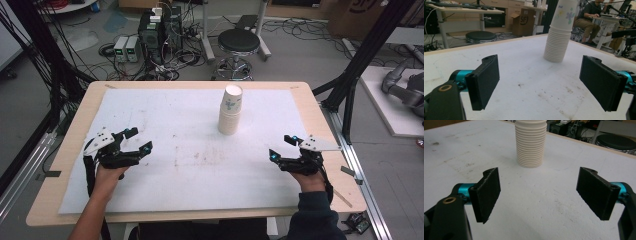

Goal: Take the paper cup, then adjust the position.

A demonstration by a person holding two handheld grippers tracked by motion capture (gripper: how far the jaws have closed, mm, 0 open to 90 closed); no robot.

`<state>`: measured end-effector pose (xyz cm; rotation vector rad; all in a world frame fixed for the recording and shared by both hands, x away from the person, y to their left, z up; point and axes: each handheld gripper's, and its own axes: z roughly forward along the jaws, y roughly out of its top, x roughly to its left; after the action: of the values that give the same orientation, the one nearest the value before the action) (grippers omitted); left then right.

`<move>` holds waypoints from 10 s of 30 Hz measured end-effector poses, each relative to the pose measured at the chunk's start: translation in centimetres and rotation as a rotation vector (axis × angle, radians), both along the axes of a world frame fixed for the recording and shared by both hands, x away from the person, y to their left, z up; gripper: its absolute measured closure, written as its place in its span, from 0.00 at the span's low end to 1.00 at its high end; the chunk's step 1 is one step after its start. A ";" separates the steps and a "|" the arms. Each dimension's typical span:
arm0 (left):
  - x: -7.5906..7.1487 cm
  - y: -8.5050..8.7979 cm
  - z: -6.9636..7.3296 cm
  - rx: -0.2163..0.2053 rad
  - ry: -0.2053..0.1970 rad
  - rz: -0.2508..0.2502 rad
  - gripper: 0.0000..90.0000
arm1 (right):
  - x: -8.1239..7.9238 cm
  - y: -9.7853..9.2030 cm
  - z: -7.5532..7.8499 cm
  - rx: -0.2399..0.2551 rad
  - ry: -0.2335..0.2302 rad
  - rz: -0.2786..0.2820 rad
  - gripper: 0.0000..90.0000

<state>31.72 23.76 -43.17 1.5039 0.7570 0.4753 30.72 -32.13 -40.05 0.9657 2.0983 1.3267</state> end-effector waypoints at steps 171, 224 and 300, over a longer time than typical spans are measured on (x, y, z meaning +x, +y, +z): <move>-1.1 -6.3 0.5 -0.009 -0.016 -0.372 0.17 | 1.5 11.0 4.1 0.040 0.045 0.361 0.41; 0.4 -14.4 2.4 0.290 -0.003 -0.631 0.42 | 0.4 14.5 3.4 0.015 0.064 0.518 0.17; -0.7 -12.2 0.7 0.130 0.005 -0.627 0.19 | 0.5 12.3 1.0 -0.001 0.058 0.723 0.42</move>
<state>31.02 11.60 -42.50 1.7635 0.2293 0.0462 31.18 -19.87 -39.05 0.2232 2.6141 1.6218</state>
